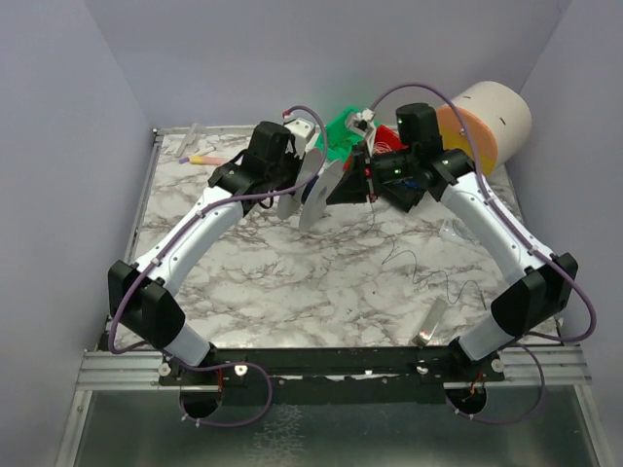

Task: Wrap the cables
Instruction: Wrap the cable around the cable reel.

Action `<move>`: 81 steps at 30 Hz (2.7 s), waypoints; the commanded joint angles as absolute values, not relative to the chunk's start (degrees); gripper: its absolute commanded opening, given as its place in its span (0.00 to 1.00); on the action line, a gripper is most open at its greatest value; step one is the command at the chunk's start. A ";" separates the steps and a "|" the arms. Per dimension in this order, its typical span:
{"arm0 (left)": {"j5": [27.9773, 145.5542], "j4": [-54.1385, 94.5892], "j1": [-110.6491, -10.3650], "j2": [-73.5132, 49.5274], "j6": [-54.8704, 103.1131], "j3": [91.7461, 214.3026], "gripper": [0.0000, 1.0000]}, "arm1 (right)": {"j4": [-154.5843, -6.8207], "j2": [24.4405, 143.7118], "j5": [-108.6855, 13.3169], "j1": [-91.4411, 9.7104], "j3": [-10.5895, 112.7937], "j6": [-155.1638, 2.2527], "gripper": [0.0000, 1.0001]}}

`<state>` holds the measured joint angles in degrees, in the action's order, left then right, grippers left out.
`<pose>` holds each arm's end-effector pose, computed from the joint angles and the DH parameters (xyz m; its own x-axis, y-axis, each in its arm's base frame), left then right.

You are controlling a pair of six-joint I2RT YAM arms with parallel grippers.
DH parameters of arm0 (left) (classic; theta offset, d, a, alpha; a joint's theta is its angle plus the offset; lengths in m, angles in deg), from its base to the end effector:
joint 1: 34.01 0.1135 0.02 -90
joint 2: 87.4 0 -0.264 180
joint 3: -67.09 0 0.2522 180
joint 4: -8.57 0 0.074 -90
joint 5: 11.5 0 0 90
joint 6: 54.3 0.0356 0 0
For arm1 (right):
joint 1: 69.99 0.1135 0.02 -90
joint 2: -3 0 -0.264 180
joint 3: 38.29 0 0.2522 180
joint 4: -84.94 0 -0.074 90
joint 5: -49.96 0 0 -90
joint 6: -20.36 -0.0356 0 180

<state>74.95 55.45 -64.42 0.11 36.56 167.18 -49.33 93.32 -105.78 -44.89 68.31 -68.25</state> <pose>0.2988 -0.1728 0.3705 -0.4790 0.2985 -0.8255 0.4683 0.8823 0.0473 0.2948 0.1739 0.4046 -0.4234 -0.2094 -0.8814 -0.9038 0.0302 0.4270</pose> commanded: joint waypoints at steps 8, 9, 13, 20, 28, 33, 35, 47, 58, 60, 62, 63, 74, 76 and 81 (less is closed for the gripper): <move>80.94 52.05 -58.07 3.41 27.02 174.06 0.00 | -44.47 99.25 -108.00 -34.95 62.21 -51.00 0.00; 81.68 52.18 -57.52 3.74 26.55 174.87 0.00 | -44.58 99.64 -108.06 -34.52 61.48 -50.10 0.00; 86.80 51.99 -54.70 4.35 23.01 177.22 0.00 | -47.42 100.81 -108.22 -33.35 57.86 -49.09 0.00; 97.80 49.18 -49.66 3.27 16.96 178.46 0.00 | -50.25 103.09 -110.80 -33.23 52.97 -47.43 0.00; 111.48 43.61 -42.69 0.24 11.75 175.22 0.00 | -63.17 100.97 -112.21 -34.84 44.84 -56.37 0.01; 117.99 40.86 -41.00 -1.57 10.18 172.79 0.00 | -75.74 96.77 -99.96 -37.06 38.32 -65.05 0.01; 119.62 39.43 -40.56 -2.68 9.66 171.39 0.00 | -80.38 94.67 -95.72 -38.83 35.29 -67.99 0.01; 130.61 33.28 -38.40 -6.09 6.98 165.78 0.00 | -89.81 90.01 -58.49 -48.42 32.11 -75.11 0.00; 134.59 42.66 -39.44 -7.40 16.69 164.08 0.00 | -95.81 93.05 -33.82 -49.22 39.46 -59.71 0.00; 134.09 45.93 -40.38 -7.29 20.21 164.15 0.00 | -94.43 93.13 -33.56 -50.20 41.95 -59.54 0.00; 131.92 49.50 -41.63 -7.40 24.46 164.45 0.00 | -91.91 93.37 -34.47 -51.08 44.83 -59.27 0.00; 130.09 51.66 -42.52 -7.49 27.04 164.87 0.00 | -90.29 93.53 -35.13 -51.51 46.28 -59.01 0.01; 100.01 56.96 -54.06 -10.63 40.84 164.31 0.00 | -67.81 92.80 -48.37 -54.39 59.36 -54.51 0.01; 96.28 56.96 -55.97 -10.66 41.79 164.42 0.00 | -62.56 93.07 -51.30 -54.40 62.27 -54.42 0.00; 87.72 56.96 -59.89 -10.07 43.45 164.92 0.00 | -51.58 94.68 -57.57 -54.37 69.21 -54.86 0.00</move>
<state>99.59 55.65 -57.86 -9.03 39.65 164.29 -63.85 92.86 -51.09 -53.44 63.47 -55.60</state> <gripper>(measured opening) 0.016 0.006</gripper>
